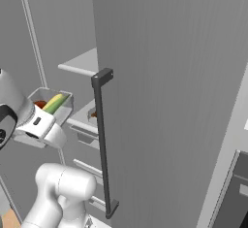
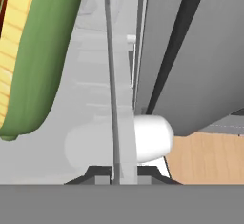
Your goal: Take the meat container that has the chicken drumstick and place it on the second highest rack of the freezer. Then take the vegetable container that has the corn and bell pepper and place it on the highest rack of the freezer.
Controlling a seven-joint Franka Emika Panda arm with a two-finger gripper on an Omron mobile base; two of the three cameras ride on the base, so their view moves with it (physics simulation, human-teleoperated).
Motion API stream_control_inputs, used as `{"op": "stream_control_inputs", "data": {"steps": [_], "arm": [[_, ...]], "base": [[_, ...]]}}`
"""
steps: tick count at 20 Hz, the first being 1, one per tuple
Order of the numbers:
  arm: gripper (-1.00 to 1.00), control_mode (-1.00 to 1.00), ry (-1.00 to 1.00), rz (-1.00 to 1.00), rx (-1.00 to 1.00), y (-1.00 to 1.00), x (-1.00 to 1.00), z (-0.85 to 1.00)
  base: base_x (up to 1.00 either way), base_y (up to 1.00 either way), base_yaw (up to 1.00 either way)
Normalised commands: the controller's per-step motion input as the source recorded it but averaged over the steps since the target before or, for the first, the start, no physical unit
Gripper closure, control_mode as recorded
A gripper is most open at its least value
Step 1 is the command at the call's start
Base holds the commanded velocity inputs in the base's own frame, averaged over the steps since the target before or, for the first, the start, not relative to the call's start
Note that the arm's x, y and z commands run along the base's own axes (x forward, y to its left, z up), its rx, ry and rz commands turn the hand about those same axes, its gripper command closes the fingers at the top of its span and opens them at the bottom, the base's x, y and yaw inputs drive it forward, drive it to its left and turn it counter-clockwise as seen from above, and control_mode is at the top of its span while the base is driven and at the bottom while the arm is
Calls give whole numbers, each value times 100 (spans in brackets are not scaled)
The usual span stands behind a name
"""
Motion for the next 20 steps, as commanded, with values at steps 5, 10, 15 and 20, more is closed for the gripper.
{"op": "stream_control_inputs", "data": {"steps": [5, 10, 15, 20], "arm": [[100, -100, -20, -3, 6, 0, 65, 3], [100, -100, -16, -4, 3, 0, 65, 17], [100, -100, -16, -8, 3, -2, 19, 33], [100, -100, -8, -6, 6, -14, 0, 35]], "base": [[0, 0, 0], [0, 0, 0], [0, 0, 0], [0, 0, 0]]}}
